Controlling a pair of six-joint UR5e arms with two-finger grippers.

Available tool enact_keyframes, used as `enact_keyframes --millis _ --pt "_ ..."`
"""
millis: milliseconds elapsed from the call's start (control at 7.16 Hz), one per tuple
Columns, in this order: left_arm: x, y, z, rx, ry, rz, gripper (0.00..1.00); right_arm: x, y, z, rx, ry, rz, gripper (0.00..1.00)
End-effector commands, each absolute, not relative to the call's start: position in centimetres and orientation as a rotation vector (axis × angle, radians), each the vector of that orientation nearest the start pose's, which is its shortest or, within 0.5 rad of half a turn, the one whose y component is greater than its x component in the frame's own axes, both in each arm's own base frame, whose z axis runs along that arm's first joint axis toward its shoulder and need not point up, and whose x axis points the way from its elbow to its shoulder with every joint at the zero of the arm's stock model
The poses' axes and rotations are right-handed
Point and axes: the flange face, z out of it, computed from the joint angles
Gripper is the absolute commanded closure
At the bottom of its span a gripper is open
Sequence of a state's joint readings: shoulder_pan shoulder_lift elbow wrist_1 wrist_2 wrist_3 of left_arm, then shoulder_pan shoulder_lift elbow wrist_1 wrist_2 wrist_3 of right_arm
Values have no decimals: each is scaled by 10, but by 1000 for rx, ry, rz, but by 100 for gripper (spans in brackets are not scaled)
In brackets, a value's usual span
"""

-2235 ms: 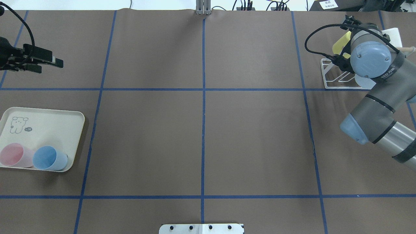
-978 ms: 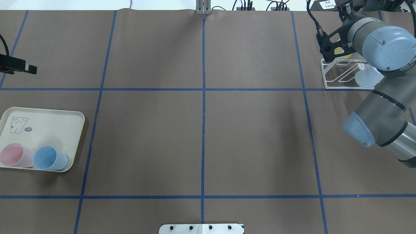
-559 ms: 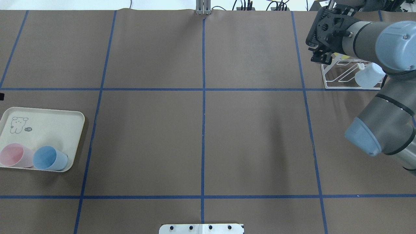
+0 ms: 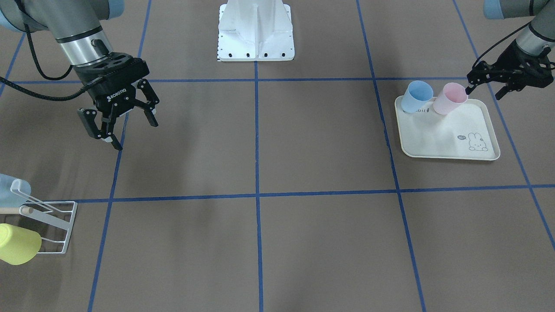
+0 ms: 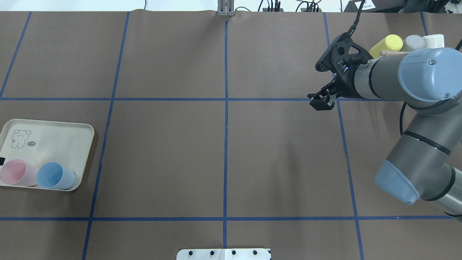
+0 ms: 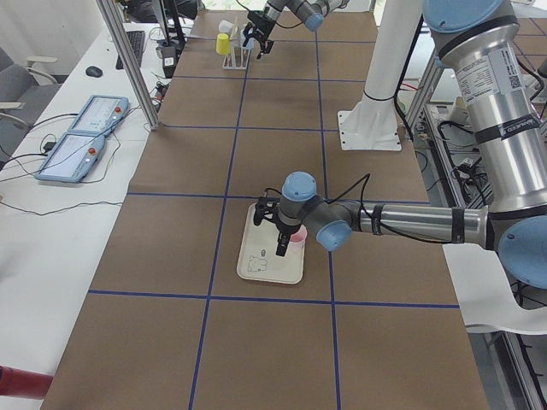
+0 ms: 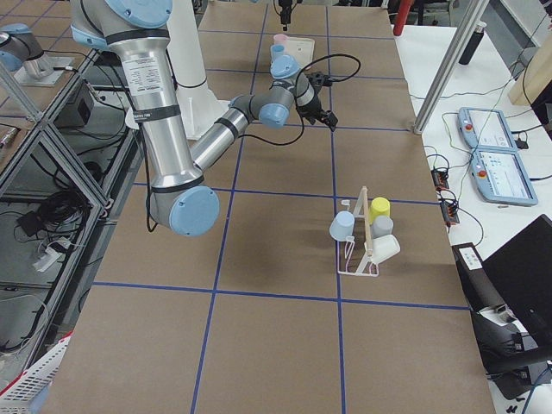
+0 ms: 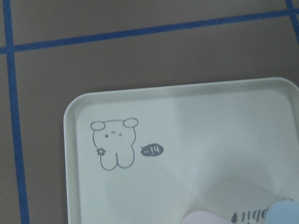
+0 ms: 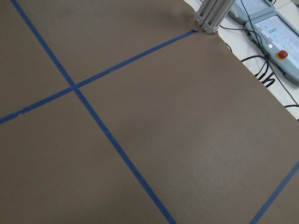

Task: Transfer IKEA cup to right arm and place on rack

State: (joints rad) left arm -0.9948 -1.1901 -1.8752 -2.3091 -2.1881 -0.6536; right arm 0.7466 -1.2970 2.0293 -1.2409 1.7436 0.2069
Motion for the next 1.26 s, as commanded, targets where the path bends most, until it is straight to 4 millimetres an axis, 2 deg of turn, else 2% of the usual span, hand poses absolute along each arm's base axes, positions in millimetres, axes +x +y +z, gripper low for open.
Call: enact_keyframes --millis 0,140,419,698,838,978,1117 --pt "152 -339 588 131 871 108 3 -321 -449 268 827 -702 -631 0" --pt "165 -343 583 111 882 83 15 -321 -449 268 827 -700 -630 0" --pt "171 -345 587 101 877 84 49 -322 -450 270 825 -697 -630 0" --pt "172 -344 589 97 872 87 61 -323 -449 269 826 -697 -630 0" --pt "171 -344 590 97 871 86 78 -323 -449 269 826 -697 -630 0" --pt "171 -344 590 97 869 86 100 -324 -449 271 825 -695 -632 0" --pt "171 -346 588 104 872 85 100 -328 -448 271 824 -697 -638 0"
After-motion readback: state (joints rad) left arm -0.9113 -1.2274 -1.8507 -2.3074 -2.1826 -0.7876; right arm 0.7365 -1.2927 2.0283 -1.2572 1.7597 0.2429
